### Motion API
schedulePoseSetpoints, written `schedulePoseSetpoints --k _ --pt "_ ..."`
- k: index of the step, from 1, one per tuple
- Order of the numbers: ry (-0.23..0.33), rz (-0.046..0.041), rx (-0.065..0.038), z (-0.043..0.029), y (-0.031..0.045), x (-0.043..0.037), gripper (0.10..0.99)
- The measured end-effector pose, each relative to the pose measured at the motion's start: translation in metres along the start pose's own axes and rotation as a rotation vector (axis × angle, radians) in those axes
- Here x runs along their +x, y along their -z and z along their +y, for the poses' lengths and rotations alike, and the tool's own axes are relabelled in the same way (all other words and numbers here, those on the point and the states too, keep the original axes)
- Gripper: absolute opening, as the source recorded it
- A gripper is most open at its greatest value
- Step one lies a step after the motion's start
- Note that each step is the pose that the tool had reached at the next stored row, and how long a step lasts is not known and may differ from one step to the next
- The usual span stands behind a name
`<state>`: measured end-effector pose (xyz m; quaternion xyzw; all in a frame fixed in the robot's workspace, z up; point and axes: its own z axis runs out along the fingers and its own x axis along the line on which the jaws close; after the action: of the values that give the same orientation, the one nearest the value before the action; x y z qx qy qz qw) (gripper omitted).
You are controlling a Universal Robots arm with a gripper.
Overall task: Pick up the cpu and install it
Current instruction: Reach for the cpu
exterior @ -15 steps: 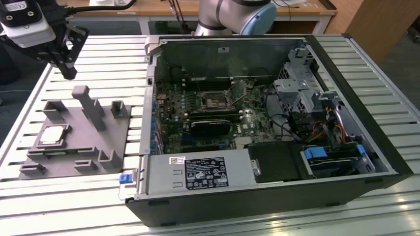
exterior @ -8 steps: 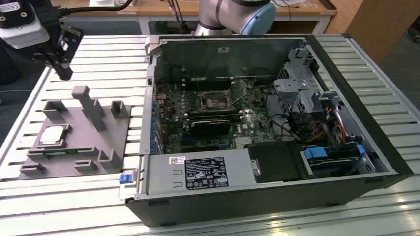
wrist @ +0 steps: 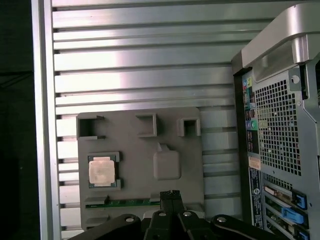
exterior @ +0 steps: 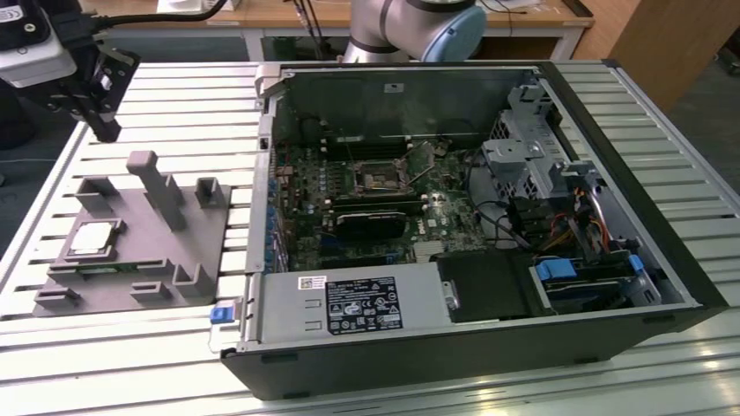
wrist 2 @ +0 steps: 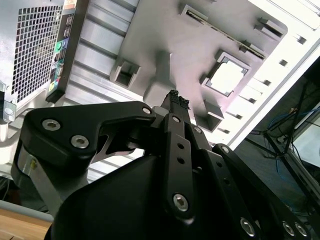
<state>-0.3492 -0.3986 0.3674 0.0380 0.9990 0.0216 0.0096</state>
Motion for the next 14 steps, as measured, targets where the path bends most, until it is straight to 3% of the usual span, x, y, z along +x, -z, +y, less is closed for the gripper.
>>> schedulePoseSetpoints --k 14 --pt "0.0 0.0008 0.0 -0.0012 -0.001 0.015 0.106"
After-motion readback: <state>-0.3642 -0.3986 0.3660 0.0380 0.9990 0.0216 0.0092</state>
